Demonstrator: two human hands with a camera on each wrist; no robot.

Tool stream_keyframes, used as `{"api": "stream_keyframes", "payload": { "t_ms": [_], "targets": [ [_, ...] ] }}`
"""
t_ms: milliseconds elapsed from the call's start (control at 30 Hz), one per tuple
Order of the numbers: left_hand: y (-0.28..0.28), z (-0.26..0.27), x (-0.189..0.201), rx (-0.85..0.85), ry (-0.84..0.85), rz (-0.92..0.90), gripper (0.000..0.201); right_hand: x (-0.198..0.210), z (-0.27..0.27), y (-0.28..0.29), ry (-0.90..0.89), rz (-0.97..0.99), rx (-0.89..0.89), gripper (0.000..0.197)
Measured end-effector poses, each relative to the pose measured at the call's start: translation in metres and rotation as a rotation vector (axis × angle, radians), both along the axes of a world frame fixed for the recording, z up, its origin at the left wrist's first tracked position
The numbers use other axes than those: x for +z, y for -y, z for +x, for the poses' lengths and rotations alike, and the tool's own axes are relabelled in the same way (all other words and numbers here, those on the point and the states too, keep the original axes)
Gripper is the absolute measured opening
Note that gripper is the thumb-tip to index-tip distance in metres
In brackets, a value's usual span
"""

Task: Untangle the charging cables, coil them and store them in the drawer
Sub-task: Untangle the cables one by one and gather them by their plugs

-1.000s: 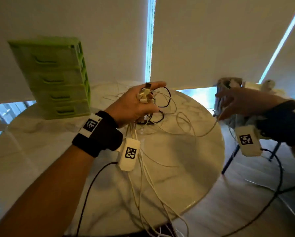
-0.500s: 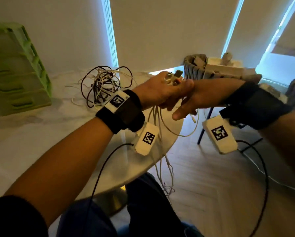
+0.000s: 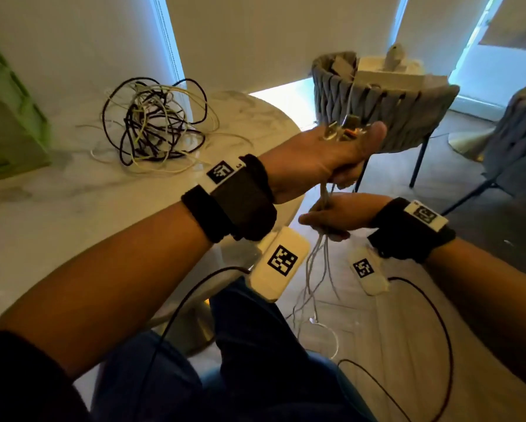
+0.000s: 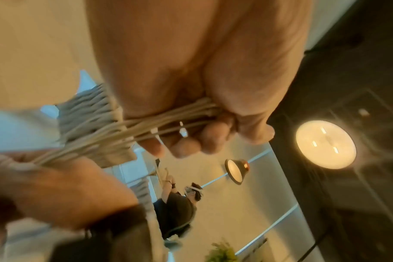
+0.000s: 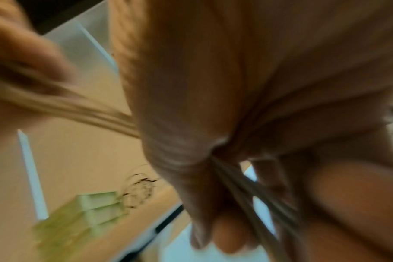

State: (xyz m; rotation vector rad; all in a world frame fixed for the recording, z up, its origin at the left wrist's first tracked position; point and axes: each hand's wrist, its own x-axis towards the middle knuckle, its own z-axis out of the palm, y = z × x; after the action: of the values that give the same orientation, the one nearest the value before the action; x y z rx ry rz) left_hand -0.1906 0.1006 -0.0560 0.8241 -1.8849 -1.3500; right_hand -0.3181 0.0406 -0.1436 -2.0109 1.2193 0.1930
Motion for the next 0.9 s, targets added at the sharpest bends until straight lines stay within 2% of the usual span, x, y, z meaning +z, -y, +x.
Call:
{"api": "stream_keyframes", "payload": {
  "t_ms": [67,133,233,300,333,367,400,467,533,633,667,733,800,833,900],
  "targets": [
    [-0.003,0.000,-0.013,-0.025,-0.049,0.088,0.044,-0.019,-0.020,0.022,-0.115,-0.015,-0.022,0.046],
    [-0.005,-0.004,-0.022,-0.059,-0.090,0.134,0.043,-0.044,-0.041,0.044,-0.088,-0.065,-0.133,0.042],
    [-0.001,-0.009,-0.026,-0.009,-0.101,0.162,0.046,-0.072,-0.054,0.067,0.030,-0.468,-0.314,0.031],
    [0.005,-0.010,-0.025,0.020,-0.112,0.171,0.050,-0.088,-0.052,0.068,0.101,-0.693,-0.428,0.041],
    [0.008,-0.010,-0.024,0.041,-0.108,0.167,0.051,-0.095,-0.050,0.064,0.127,-0.663,-0.417,0.045],
    [0.011,-0.008,-0.024,0.066,-0.101,0.158,0.053,-0.098,-0.046,0.056,0.126,-0.539,-0.361,0.047],
    [0.014,-0.006,-0.024,0.093,-0.094,0.153,0.052,-0.100,-0.043,0.048,0.078,-0.349,-0.309,0.047],
    [0.020,0.000,-0.025,0.169,-0.096,0.172,0.049,-0.096,-0.043,0.038,-0.020,0.021,-0.210,0.032],
    [0.026,0.006,-0.026,0.244,-0.128,0.184,0.045,-0.083,-0.050,0.039,-0.016,0.059,-0.169,0.012],
    [0.036,0.014,-0.026,0.319,-0.154,0.143,0.031,-0.047,-0.058,0.046,-0.067,-0.038,-0.146,0.050],
    [0.038,0.017,-0.026,0.334,-0.145,0.137,0.024,-0.030,-0.057,0.044,-0.056,-0.075,-0.152,0.054],
    [0.041,0.021,-0.027,0.354,-0.125,0.148,0.015,0.009,-0.054,0.035,0.084,-0.186,-0.185,0.043],
    [0.041,0.023,-0.029,0.383,-0.131,0.186,0.018,0.047,-0.048,0.024,0.312,-0.292,-0.217,0.026],
    [0.040,0.023,-0.030,0.398,-0.135,0.204,0.021,0.064,-0.043,0.016,0.423,-0.336,-0.215,0.024],
    [0.038,0.025,-0.031,0.418,-0.149,0.225,0.022,0.085,-0.029,0.005,0.572,-0.392,-0.158,0.039]
  ]
}}
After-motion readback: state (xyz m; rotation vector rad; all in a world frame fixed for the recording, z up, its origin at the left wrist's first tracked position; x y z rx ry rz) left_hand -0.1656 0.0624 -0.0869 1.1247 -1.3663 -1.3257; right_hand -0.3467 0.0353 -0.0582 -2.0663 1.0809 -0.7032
